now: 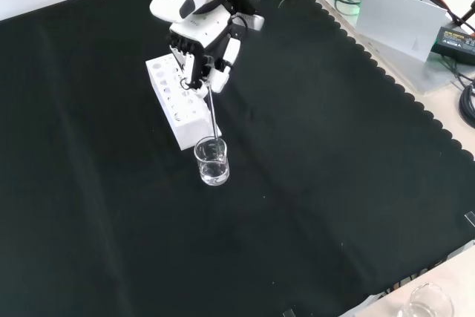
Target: Stir in the beaker to the left of the white test tube rack with the glass rod.
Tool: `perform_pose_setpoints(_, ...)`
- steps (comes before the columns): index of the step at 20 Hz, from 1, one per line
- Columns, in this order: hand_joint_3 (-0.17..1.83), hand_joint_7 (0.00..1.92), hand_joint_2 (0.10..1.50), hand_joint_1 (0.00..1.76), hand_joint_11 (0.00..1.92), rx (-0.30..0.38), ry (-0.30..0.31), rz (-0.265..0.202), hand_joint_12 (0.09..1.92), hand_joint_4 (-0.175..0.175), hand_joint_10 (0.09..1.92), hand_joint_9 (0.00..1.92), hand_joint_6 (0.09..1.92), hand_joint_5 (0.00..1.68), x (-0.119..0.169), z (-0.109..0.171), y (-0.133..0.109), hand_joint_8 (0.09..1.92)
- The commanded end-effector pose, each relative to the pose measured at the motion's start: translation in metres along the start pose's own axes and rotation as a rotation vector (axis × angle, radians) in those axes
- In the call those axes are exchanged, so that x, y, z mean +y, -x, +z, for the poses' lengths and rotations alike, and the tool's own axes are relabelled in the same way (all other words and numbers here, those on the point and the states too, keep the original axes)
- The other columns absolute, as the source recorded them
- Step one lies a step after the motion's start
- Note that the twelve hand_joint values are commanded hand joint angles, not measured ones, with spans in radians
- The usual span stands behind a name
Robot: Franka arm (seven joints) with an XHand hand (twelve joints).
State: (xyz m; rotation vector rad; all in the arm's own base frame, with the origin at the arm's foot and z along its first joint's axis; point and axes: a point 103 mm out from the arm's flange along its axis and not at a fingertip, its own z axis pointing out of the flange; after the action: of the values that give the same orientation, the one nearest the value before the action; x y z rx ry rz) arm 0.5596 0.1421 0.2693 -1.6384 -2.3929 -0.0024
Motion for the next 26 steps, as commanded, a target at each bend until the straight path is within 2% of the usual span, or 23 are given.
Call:
perform_pose_setpoints(1, -0.17, 1.61, 1.14, 1.18, 1.66, 0.019, -0.016, -0.005, 0.92, -0.175, 0.68, 1.76, 0.86, 1.11, 0.003, 0.012, -0.002, 0.77)
perform_pose_setpoints(15, -0.17, 1.61, 1.14, 1.18, 1.66, 0.037, -0.019, -0.028, 0.92, -0.175, 0.68, 1.76, 0.86, 1.11, 0.03, 0.002, -0.003, 0.77)
perform_pose_setpoints(21, -0.17, 1.61, 1.14, 1.18, 1.66, 0.02, -0.031, -0.019, 0.92, -0.175, 0.68, 1.76, 0.86, 1.11, 0.035, 0.001, 0.007, 0.77)
perform_pose_setpoints(26, -0.17, 1.61, 1.14, 1.18, 1.66, 0.029, -0.031, -0.021, 0.92, -0.175, 0.68, 1.76, 0.86, 1.1, 0.023, -0.001, 0.025, 0.77)
